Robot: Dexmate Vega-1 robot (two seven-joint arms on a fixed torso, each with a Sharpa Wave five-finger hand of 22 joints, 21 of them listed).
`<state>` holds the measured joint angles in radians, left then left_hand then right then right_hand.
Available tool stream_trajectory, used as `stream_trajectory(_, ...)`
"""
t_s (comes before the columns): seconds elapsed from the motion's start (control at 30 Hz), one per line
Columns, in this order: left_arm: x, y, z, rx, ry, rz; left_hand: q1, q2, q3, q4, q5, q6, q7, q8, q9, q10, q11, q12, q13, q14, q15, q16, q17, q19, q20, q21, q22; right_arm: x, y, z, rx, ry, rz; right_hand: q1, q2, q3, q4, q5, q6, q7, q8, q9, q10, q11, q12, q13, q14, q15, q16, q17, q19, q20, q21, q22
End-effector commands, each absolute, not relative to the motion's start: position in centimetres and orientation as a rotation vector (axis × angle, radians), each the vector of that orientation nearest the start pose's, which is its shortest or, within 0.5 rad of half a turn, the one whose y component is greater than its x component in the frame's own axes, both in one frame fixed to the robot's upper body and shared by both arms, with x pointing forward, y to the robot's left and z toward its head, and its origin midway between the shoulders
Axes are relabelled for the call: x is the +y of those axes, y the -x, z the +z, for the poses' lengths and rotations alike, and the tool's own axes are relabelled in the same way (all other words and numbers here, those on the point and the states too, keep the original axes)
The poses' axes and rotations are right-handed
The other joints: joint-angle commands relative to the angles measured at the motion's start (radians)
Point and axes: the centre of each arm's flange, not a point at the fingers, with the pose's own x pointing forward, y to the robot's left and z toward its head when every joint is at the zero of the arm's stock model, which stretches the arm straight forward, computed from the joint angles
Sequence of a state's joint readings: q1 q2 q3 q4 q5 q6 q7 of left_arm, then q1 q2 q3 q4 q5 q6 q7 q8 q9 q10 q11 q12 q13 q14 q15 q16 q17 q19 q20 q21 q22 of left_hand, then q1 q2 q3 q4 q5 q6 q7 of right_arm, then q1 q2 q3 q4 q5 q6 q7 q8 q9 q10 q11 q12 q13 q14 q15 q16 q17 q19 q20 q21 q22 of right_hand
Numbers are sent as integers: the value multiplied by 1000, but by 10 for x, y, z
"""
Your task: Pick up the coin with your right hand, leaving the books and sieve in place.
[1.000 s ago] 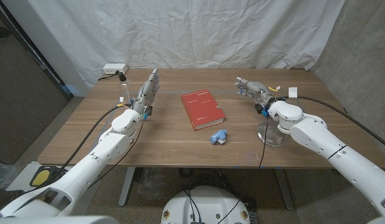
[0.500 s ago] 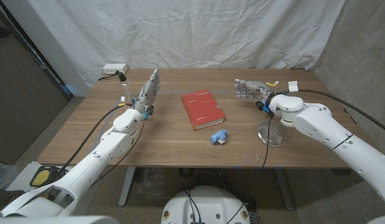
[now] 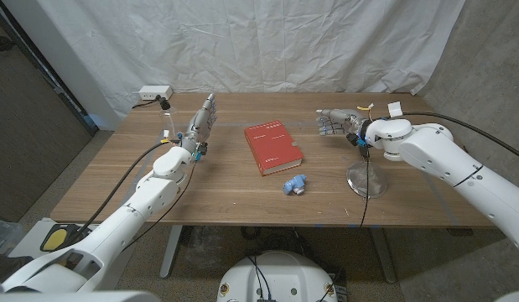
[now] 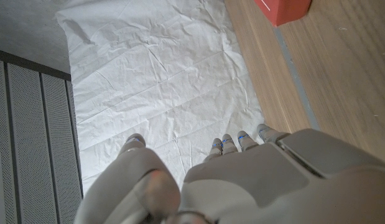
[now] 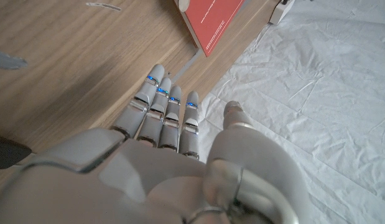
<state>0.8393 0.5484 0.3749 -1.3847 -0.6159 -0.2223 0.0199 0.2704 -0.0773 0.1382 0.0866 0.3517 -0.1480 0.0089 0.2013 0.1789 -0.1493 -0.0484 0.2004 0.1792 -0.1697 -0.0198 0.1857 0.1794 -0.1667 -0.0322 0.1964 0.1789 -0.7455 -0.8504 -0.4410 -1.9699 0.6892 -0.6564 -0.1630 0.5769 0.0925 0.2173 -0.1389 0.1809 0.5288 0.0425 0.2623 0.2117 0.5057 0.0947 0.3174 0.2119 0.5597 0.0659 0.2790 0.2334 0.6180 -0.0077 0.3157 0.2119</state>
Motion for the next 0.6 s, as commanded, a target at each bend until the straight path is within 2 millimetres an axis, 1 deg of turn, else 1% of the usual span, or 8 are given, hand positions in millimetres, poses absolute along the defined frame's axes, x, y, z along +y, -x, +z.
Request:
stream_trajectory(0.03,286,-648,-8,-580,-26,-201,10,0,1,-4,3,-2,0,-5,6,-1,4,3,6,-13,8,2,1,-20,-23,5,3,-237,-578,52,-100,501,241,1,9,8,0,7,3,-7,-5,1,12,-2,9,7,20,-1,8,5,17,0,12,3)
stream_trajectory(0.13,287,-648,-8,-581,-20,-200,11,0,1,-4,2,-2,1,-5,6,0,4,3,6,-13,8,2,1,-21,-23,4,3,-236,-579,54,-79,508,253,5,7,9,-3,7,-2,-11,-8,1,6,3,7,9,21,0,7,6,19,2,14,3)
stream_trajectory(0.2,288,-649,-9,-579,-21,-202,11,0,0,-4,2,-2,1,-5,6,0,4,3,6,-12,8,3,1,-21,-23,4,3,-236,-579,54,-65,515,258,6,6,9,-4,7,-1,-9,-8,0,-2,4,5,10,19,2,6,7,17,4,13,3)
stream_trajectory(0.33,289,-649,-11,-571,-24,-201,12,0,0,-5,2,-3,1,-5,6,0,4,3,6,-13,9,2,1,-21,-23,5,3,-236,-579,55,-47,515,262,20,1,13,-11,8,-2,-7,-12,-1,-36,13,-6,15,-6,19,-8,11,-6,19,7,4)
stream_trajectory(0.47,289,-648,-9,-570,-29,-200,13,1,-1,-5,2,-2,1,-5,6,0,6,2,6,-12,9,2,1,-21,-22,4,3,-235,-579,56,-32,511,266,37,-7,18,-21,9,-2,-2,-14,-1,-58,20,-12,18,-22,26,-18,12,-23,28,2,5)
stream_trajectory(0.53,289,-648,-8,-570,-35,-203,13,1,-1,-5,2,-3,2,-5,6,-1,5,2,6,-12,10,2,1,-21,-21,5,3,-235,-578,57,-22,517,265,47,-11,20,-26,9,-5,-2,-15,-1,-60,18,-12,20,-25,26,-20,13,-27,30,1,5)
stream_trajectory(0.6,288,-647,-7,-572,-36,-199,13,1,-2,-5,2,-3,2,-5,6,-1,6,2,6,-12,10,2,1,-21,-17,4,3,-234,-577,58,-12,529,262,54,-13,22,-25,7,-26,-5,-25,-2,-40,10,-2,23,-26,25,-21,16,-30,32,1,6)
